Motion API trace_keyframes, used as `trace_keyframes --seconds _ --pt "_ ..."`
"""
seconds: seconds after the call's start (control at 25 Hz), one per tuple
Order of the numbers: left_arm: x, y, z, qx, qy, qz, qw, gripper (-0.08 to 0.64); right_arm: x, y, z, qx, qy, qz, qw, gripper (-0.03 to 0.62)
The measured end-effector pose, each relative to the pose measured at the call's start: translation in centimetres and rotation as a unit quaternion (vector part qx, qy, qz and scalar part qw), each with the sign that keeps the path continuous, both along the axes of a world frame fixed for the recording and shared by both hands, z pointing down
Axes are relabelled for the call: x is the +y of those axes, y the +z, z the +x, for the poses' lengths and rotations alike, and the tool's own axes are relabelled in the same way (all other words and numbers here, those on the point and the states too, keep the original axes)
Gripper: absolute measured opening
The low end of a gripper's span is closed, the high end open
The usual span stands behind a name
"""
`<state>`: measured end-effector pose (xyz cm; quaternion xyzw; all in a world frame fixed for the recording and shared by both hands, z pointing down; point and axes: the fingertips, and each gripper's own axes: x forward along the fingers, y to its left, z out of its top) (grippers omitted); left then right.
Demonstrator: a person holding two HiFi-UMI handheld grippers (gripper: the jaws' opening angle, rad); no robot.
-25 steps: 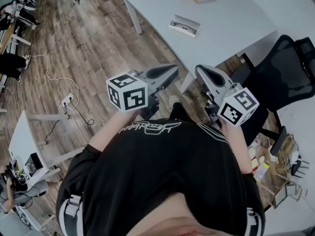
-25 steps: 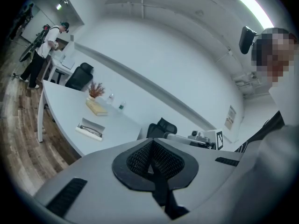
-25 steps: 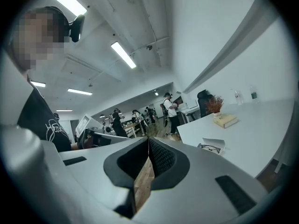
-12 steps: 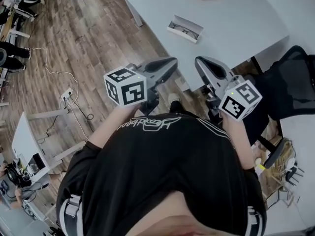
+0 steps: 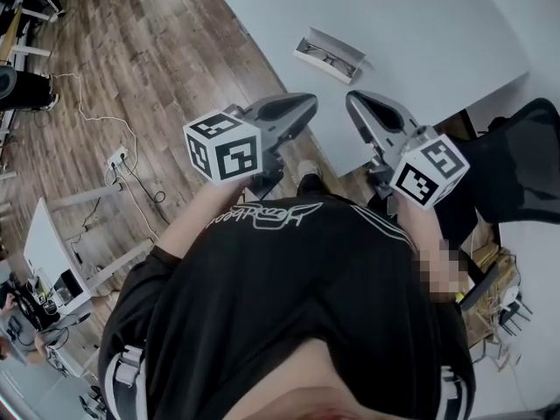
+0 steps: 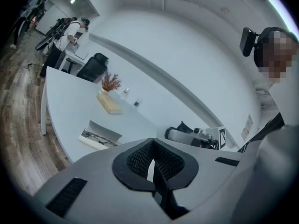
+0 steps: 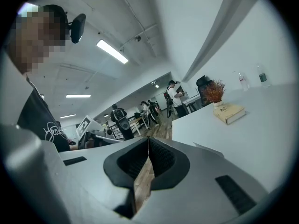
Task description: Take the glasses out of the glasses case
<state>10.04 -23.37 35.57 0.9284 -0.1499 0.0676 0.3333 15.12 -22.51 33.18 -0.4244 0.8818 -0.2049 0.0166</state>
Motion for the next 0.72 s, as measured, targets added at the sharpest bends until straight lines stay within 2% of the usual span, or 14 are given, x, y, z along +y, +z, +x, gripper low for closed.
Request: trace_keyframes --seconds 0.32,0.72 --pt "-2.6 2.4 0.7 -0.009 -0.009 -0.025 0.9996 0.006 -3.2 2.2 0.8 0.007 -0.016 -0.020 1.000 0.009" --pt "-4.7 4.7 0.8 -0.023 -0.008 -0.041 0.9989 0.007 -7.4 5.6 1.4 0.105 -0.022 -0.032 0.994 0.011"
